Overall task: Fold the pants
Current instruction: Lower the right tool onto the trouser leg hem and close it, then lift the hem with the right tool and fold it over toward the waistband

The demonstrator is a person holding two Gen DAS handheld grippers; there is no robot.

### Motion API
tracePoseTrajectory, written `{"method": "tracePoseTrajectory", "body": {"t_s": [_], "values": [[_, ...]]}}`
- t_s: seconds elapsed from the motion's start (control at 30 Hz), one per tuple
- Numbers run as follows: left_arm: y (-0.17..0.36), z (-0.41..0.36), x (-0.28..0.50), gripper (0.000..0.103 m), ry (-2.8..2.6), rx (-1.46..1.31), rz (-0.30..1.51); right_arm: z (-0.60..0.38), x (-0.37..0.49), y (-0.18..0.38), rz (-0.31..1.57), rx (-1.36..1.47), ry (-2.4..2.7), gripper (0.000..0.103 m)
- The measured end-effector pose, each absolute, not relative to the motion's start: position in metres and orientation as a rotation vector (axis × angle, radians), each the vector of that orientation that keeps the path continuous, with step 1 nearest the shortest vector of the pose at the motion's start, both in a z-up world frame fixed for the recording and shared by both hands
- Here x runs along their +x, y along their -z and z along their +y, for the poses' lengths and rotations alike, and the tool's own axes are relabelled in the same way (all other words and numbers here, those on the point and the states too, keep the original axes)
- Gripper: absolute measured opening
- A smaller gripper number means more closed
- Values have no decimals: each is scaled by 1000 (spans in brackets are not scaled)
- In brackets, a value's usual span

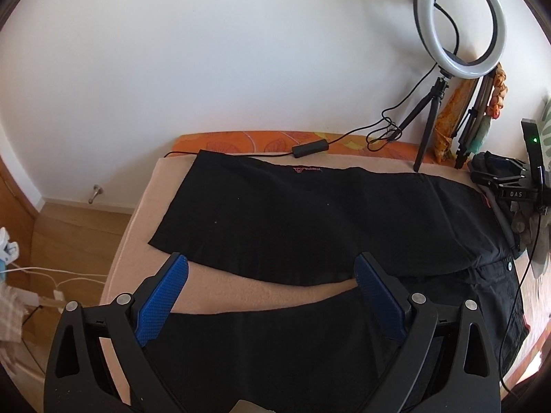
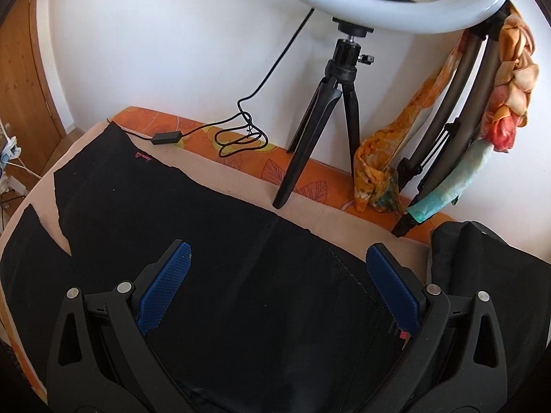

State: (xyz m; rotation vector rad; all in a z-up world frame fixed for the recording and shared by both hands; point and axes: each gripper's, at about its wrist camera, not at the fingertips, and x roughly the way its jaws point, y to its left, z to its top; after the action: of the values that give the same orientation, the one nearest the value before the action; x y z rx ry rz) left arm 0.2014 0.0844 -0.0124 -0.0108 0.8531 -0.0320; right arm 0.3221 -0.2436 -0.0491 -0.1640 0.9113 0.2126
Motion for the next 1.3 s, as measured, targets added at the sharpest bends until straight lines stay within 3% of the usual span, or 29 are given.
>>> {"method": "tracePoseTrajectory", "body": {"t_s": [0.2,0.67,0.87,0.93,1.03,1.1,1.3], "values": [[42,93,266,96,42,-114,966,-256,367,88,987,-176,-193,103],[94,62,341,96,21,-34,1015,-241,405,149,1121,-258,-331,103],[94,70,349,96,-3,-52,1008,-237,395,147,1093,-198,-372,69],[93,74,351,96,15,-87,1015,-236,390,145,1092,-192,-378,45],[91,80,354,93,5,-138,1014,-231,377,141,1086,-226,-374,20],[89,86,357,88,2,-185,1013,-224,369,136,1064,-242,-353,14],[85,102,364,87,11,-356,1017,-213,328,87,929,-222,-349,9]]}}
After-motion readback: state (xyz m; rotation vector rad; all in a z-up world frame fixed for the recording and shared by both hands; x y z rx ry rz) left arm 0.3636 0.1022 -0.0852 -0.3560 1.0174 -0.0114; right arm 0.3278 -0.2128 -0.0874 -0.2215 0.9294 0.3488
